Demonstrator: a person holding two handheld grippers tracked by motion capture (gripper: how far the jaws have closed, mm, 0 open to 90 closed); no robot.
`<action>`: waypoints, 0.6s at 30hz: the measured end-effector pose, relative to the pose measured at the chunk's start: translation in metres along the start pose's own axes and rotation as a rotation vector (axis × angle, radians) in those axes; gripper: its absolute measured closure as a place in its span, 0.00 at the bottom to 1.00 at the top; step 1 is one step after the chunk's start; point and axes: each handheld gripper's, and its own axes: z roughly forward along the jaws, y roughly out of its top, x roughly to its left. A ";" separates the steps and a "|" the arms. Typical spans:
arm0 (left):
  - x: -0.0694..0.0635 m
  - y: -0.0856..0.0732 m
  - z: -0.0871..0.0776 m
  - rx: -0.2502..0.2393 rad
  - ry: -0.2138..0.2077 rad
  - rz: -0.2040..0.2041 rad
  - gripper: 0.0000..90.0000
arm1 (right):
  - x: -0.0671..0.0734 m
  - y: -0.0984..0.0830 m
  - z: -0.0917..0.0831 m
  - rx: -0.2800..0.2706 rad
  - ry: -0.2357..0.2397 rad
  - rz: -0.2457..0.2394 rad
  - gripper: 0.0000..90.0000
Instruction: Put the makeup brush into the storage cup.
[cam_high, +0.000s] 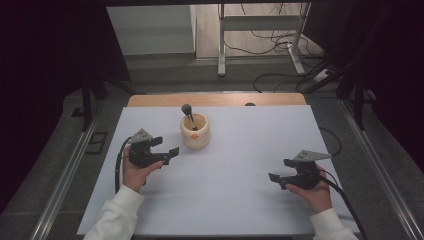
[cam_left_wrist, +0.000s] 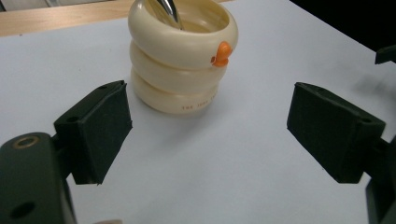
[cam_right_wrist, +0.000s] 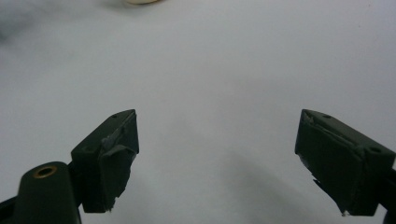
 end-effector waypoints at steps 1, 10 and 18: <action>0.000 -0.002 -0.001 0.002 -0.001 0.000 0.16 | 0.000 0.000 0.000 0.000 0.000 0.000 0.16; 0.002 -0.020 -0.008 0.024 -0.005 -0.008 0.16 | 0.000 0.000 0.000 -0.004 -0.002 0.000 0.16; 0.003 -0.033 -0.015 0.056 0.036 0.018 0.16 | 0.000 0.001 -0.003 -0.016 -0.003 -0.001 0.16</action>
